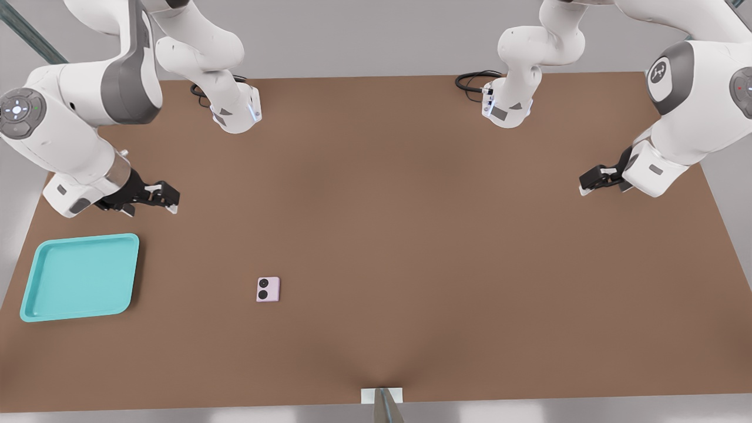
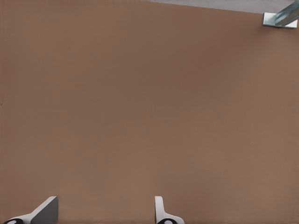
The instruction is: Keep left arm still and place phone on the tray with right arm
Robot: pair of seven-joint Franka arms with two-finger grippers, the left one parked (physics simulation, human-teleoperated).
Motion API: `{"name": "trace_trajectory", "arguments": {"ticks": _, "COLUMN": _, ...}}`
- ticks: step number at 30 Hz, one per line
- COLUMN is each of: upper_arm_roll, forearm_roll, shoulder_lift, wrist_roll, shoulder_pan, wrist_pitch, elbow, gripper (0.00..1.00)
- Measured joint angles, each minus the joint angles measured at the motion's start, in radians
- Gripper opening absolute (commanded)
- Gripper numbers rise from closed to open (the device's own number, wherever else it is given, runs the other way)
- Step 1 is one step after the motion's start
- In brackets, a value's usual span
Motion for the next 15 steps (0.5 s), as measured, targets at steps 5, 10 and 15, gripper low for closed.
{"name": "trace_trajectory", "arguments": {"ticks": 5, "upper_arm_roll": 0.023, "forearm_roll": 0.002, "shoulder_lift": 0.089, "wrist_roll": 0.010, "shoulder_pan": 0.009, "wrist_pitch": 0.034, "elbow": 0.001, "gripper": 1.00}}
{"name": "trace_trajectory", "arguments": {"ticks": 10, "upper_arm_roll": 0.039, "forearm_roll": 0.003, "shoulder_lift": 0.307, "wrist_roll": 0.034, "shoulder_pan": 0.093, "wrist_pitch": 0.181, "elbow": 0.001, "gripper": 1.00}}
{"name": "trace_trajectory", "arguments": {"ticks": 15, "upper_arm_roll": 0.042, "forearm_roll": 0.002, "shoulder_lift": 0.508, "wrist_roll": 0.063, "shoulder_pan": 0.112, "wrist_pitch": 0.382, "elbow": 0.000, "gripper": 1.00}}
